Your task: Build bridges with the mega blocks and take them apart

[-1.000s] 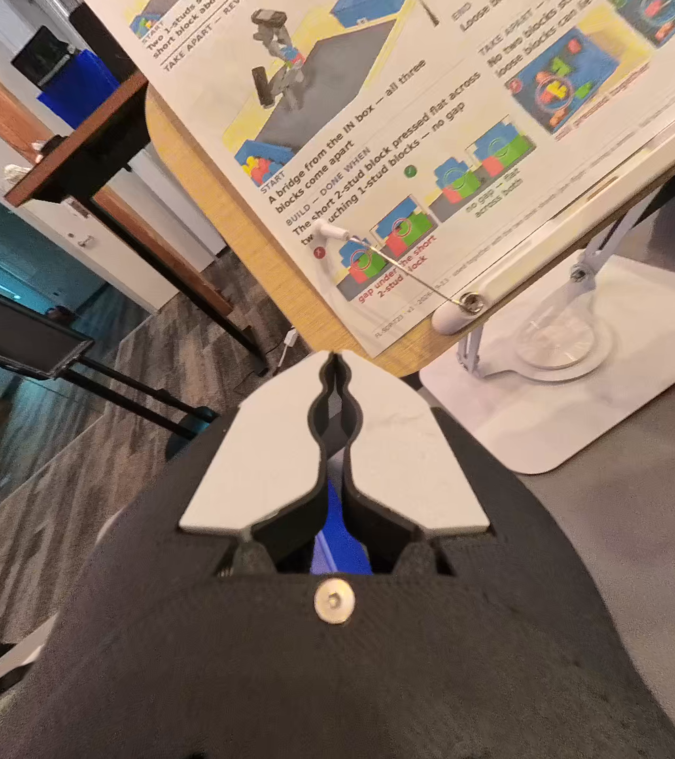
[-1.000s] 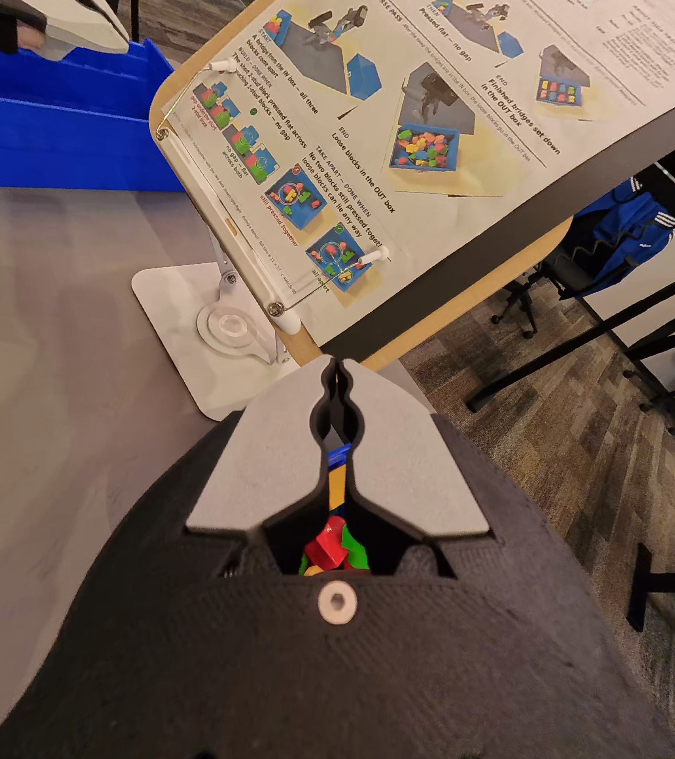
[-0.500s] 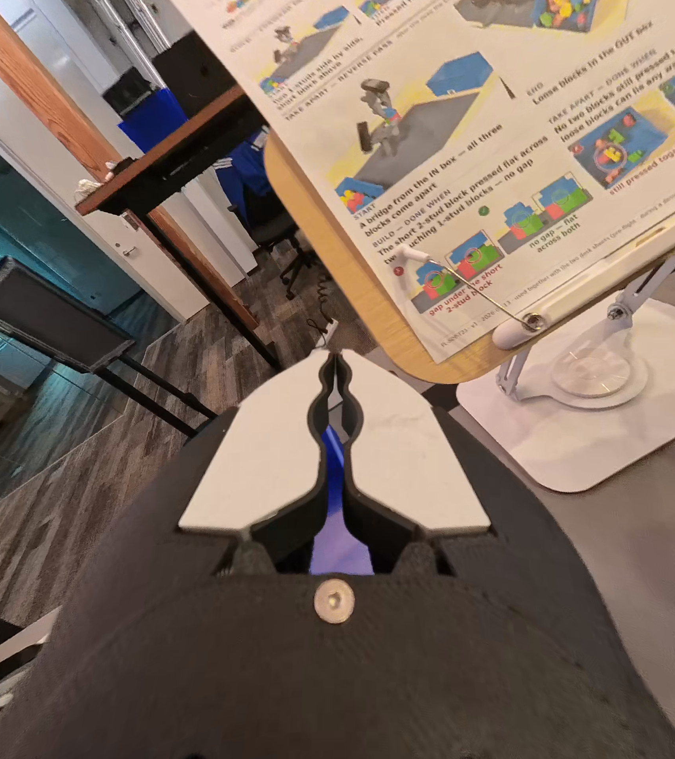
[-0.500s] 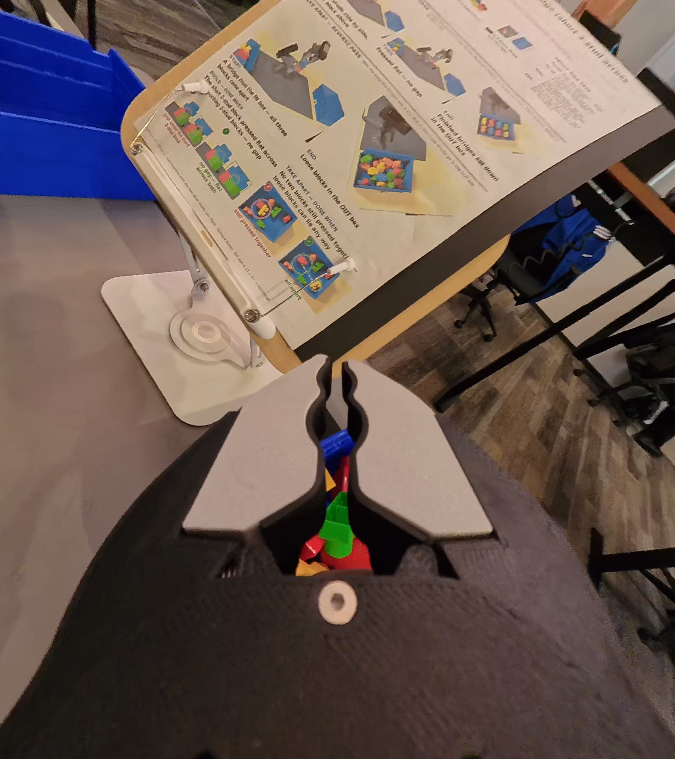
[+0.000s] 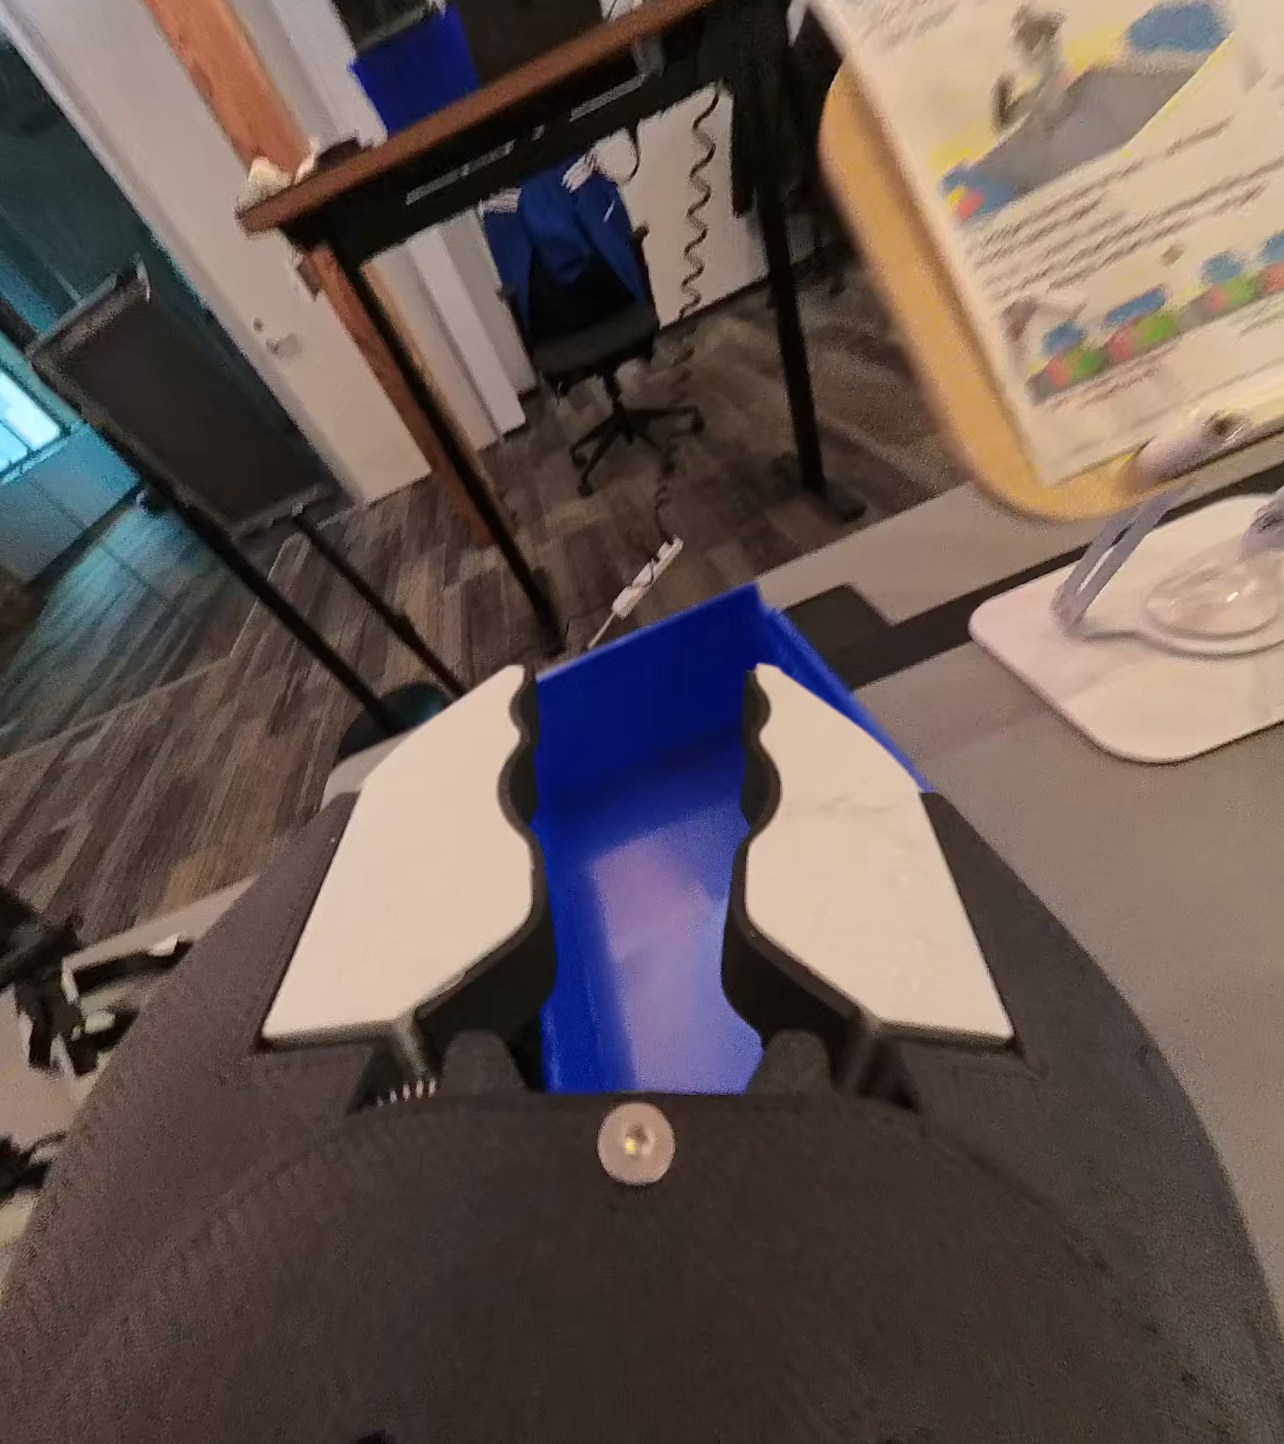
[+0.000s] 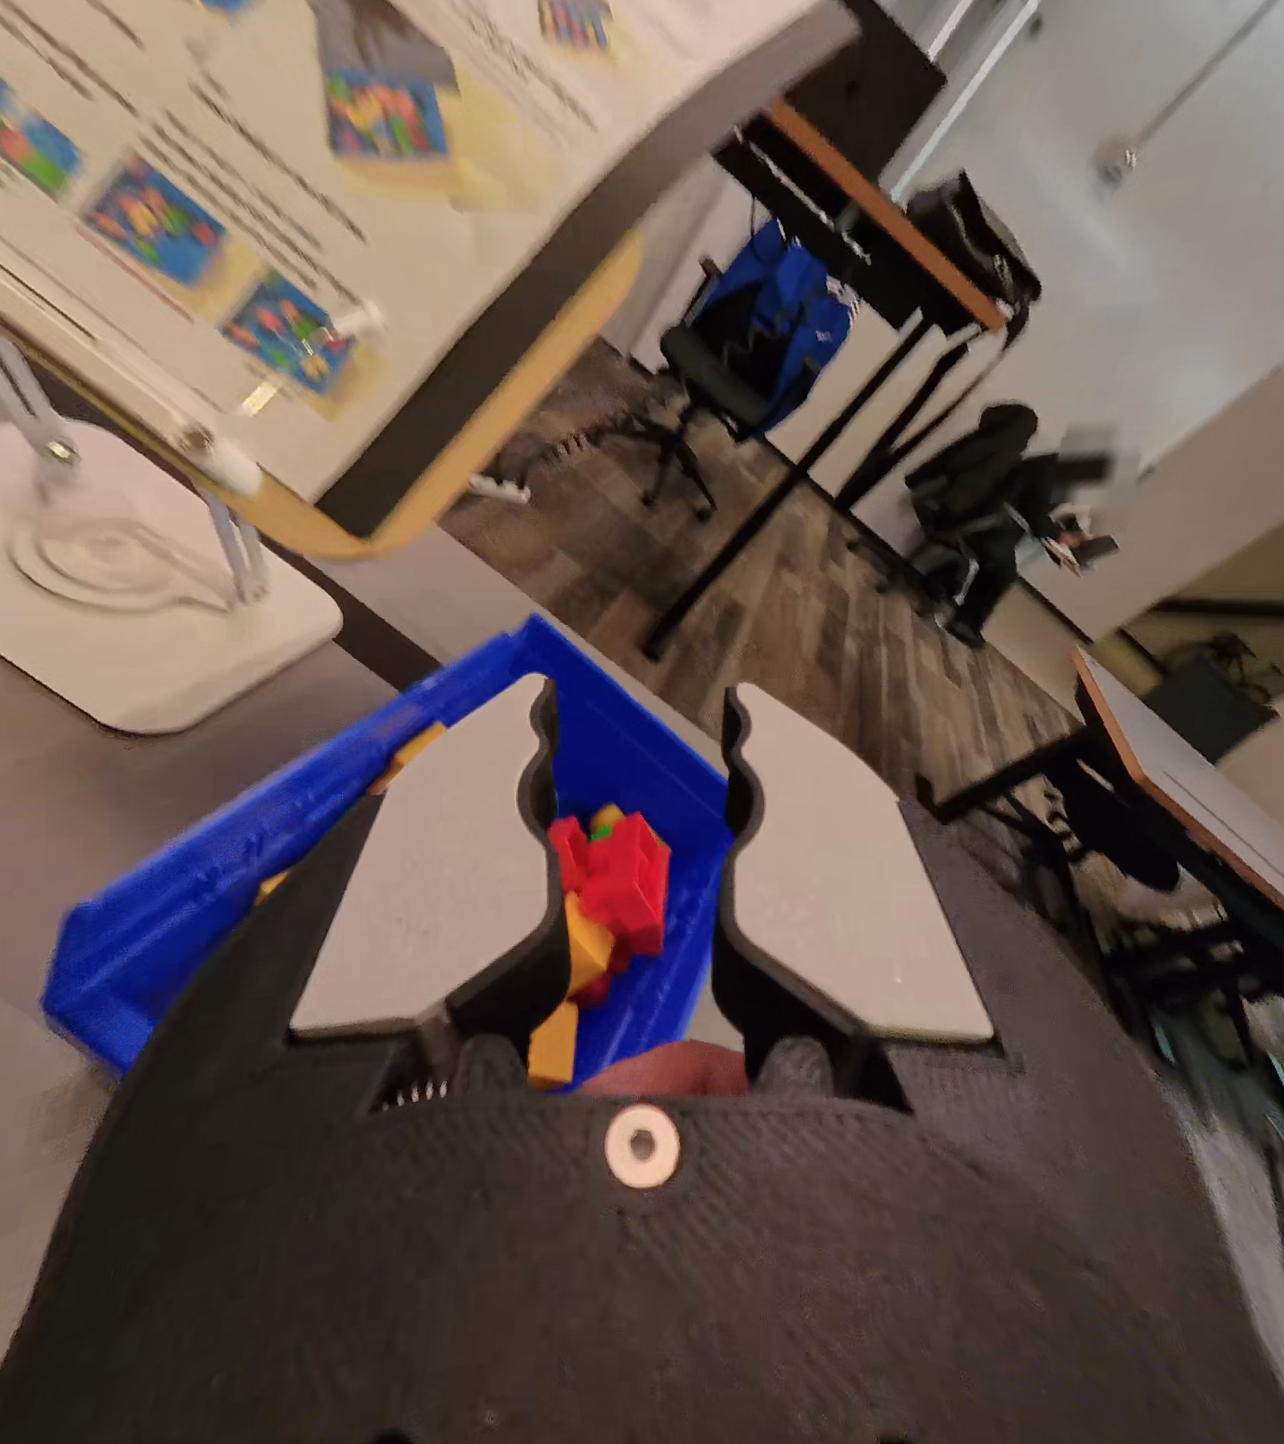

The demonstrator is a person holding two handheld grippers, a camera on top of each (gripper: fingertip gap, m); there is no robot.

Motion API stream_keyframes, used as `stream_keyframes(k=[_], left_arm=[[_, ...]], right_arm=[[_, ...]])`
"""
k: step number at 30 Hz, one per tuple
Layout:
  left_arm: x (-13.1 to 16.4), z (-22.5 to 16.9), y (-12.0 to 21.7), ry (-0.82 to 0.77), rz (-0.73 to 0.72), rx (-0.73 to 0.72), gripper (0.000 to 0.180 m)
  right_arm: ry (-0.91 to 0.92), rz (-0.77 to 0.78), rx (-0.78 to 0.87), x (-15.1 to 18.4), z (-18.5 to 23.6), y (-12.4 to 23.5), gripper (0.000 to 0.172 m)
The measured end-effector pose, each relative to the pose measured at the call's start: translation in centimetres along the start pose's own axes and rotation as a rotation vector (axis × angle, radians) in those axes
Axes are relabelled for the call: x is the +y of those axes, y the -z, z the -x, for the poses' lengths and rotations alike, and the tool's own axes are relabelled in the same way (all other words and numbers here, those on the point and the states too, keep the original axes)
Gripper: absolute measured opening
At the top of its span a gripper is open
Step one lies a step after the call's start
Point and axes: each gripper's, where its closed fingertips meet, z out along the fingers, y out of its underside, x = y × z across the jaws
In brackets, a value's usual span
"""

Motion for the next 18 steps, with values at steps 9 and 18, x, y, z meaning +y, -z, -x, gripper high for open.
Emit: stream_keyframes(k=[9, 18], left_arm=[[12.4, 4.1, -0.9, 0.319, 0.186, 0.003, 0.073], [18.3, 4.4, -2.6, 0.37, 0.341, -0.011, 0.073]], right_arm=[[-0.192, 0.183, 0.112, 11.7, -1.6, 0.9, 0.07], [-0.359, 0.292, 0.065, 19.2, -1.2, -0.7, 0.072]])
